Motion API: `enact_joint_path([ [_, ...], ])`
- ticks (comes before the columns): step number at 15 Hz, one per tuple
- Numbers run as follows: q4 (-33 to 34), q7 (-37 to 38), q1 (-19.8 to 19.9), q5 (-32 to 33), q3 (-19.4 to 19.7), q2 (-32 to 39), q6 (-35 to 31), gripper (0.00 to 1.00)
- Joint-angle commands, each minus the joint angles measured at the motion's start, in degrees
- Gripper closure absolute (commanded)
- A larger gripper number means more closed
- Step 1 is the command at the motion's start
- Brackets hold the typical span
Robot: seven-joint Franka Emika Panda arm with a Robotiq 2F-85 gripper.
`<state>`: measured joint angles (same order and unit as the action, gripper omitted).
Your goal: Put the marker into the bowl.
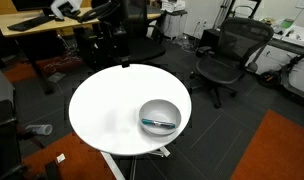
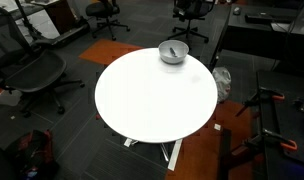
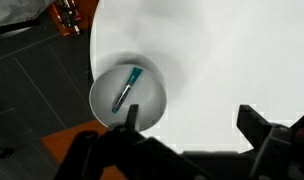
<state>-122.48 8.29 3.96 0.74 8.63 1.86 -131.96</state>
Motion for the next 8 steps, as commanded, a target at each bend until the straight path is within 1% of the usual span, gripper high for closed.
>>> enact_joint_path([
  [1, -3.9, -3.4, 0.7, 0.3, -1.2, -5.3, 3.7, 0.00],
  [3, -5.0, -4.2, 0.6, 0.5, -1.5, -6.5, 4.6, 0.00],
  [4, -2.5, -2.7, 0.8, 0.1, -1.4, -3.7, 3.3, 0.00],
  [8, -3.8, -3.4, 0.8, 0.1, -1.6, -4.7, 3.5, 0.00],
])
